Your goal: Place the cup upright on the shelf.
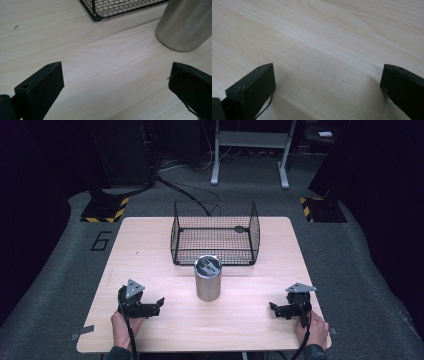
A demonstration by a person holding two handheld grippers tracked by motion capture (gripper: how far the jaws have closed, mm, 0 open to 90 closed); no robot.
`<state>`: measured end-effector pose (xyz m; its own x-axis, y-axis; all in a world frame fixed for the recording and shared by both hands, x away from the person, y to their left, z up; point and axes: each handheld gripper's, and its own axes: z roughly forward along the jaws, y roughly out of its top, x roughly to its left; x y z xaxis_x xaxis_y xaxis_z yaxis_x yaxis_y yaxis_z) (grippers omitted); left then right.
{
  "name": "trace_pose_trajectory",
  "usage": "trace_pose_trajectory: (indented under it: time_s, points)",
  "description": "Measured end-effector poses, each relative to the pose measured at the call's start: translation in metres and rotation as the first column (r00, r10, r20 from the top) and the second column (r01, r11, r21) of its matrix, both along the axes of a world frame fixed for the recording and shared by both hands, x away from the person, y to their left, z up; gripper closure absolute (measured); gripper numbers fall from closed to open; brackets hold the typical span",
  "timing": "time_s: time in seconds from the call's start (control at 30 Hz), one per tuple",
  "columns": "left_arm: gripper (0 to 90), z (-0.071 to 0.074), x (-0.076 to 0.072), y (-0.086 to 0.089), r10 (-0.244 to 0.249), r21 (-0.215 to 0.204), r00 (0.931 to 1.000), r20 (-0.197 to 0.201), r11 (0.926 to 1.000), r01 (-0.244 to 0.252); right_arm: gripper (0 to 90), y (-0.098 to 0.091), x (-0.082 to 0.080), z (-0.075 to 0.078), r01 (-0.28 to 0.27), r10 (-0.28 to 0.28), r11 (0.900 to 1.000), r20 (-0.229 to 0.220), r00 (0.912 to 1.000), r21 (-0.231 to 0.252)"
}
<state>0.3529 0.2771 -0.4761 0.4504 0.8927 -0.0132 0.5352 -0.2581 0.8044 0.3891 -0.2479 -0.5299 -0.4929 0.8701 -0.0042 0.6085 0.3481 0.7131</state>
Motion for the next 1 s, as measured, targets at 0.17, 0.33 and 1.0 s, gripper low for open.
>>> trace_pose_trajectory:
  time_s: [0.17, 0.33, 1.0]
  points:
    - [0.1, 0.004, 0.001, -0.011, -0.032, 0.003, 0.9995, 0.004, 0.9995, 0.032, 0.0, 0.000, 0.000, 0.000, -0.001, 0.001, 1.0000, 0.000, 1.0000, 0.000]
    - [0.1, 0.011, 0.004, -0.024, -0.084, -0.002, 0.9964, -0.001, 0.9964, 0.084, 0.0, 0.000, 0.000, 0.000, 0.000, 0.000, 1.0000, 0.000, 1.0000, 0.000]
    - [0.0, 0.032, 0.016, -0.077, -0.234, -0.039, 0.9716, 0.035, 0.9712, 0.235, 0.0, 0.000, 0.000, 0.000, 0.000, 0.000, 1.0000, 0.000, 1.0000, 0.000]
